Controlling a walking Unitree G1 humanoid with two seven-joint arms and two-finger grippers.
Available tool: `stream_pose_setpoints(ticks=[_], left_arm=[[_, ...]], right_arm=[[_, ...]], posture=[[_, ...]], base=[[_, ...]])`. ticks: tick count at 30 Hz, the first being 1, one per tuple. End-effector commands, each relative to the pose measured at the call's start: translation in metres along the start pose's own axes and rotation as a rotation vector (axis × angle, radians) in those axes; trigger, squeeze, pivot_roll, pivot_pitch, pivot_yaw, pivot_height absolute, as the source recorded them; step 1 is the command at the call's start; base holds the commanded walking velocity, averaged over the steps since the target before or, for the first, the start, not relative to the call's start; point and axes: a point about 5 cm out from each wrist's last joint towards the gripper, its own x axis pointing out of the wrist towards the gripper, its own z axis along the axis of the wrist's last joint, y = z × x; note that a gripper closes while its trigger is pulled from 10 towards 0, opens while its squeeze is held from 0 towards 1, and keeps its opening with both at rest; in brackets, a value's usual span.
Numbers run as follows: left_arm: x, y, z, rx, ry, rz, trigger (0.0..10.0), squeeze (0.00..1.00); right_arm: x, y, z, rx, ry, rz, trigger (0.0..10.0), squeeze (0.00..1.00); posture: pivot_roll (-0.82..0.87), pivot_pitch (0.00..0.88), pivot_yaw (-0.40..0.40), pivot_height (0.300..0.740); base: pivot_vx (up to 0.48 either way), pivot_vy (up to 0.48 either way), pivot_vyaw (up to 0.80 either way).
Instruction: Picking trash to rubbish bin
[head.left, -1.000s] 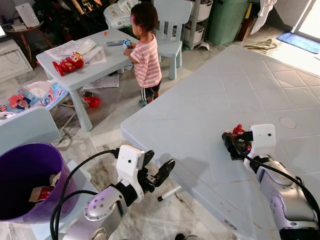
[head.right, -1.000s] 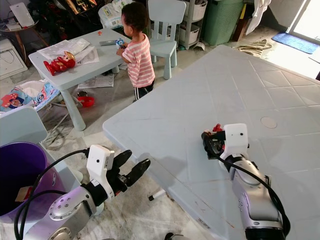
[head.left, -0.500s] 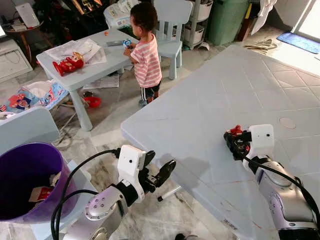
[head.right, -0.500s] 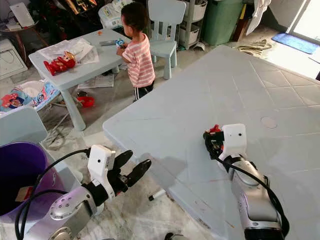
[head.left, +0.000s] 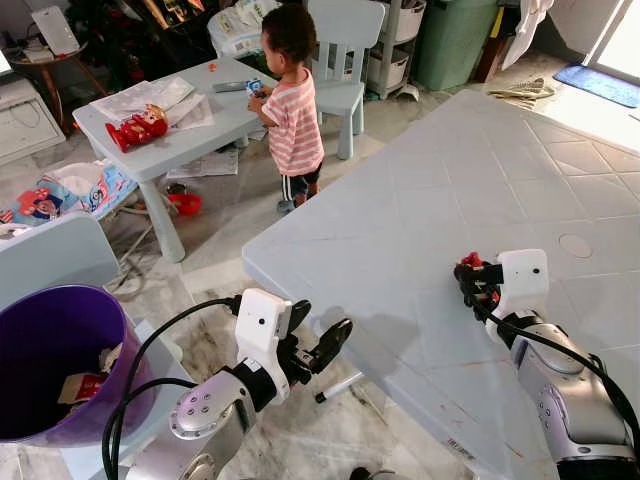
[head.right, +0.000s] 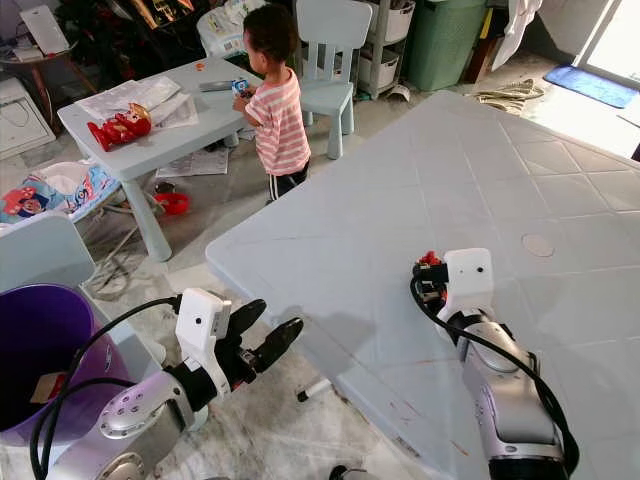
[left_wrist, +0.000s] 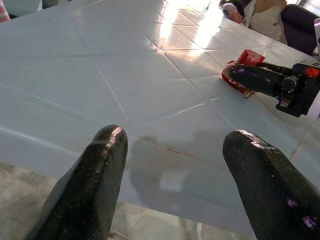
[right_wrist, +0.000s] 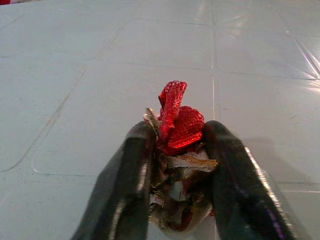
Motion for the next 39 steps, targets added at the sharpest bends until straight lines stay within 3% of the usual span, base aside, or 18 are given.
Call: stream_pose_setpoints(ticks=[1,15,19,21,30,39], left_arm=[[0.001,-0.004,0.002,-0.001,-0.003,-0.029,10.0,0.00],[0.002,-0.002,0.005,0.006,-0.010,-0.020,10.0,0.00],[0.004,0.004,0.011,0.025,-0.042,0.031,10.0,0.00],[0.006,0.013,0.019,0.068,-0.087,0.125,10.0,0.00],[0.002,0.042,0.039,0.135,-0.183,0.368,10.0,0.00],[0.004,0.049,0.043,0.158,-0.211,0.451,10.0,0.00]], right_arm=[[-0.002,0.000,-0.003,0.005,0.013,0.006,0.0,0.00],[-0.001,0.004,0.000,0.045,-0.003,0.024,0.0,0.00],[-0.001,0.007,0.007,0.091,-0.040,0.048,0.0,0.00],[0.000,0.013,0.017,0.127,-0.089,0.080,0.0,0.00],[0.004,0.033,0.046,0.201,-0.206,0.161,0.0,0.00],[0.004,0.041,0.052,0.215,-0.233,0.191,0.0,0.00]], posture=[[0.04,0.109,-0.045,0.740],[0.04,0.110,-0.039,0.740],[0.04,0.107,-0.035,0.740],[0.05,0.104,-0.032,0.740],[0.06,0.093,-0.020,0.740],[0.06,0.079,-0.002,0.740]], base=[[0.000,0.000,0.00],[0.000,0.000,0.00],[0.000,0.000,0.00],[0.000,0.000,0.00],[0.000,0.000,0.07],[0.000,0.000,0.78]])
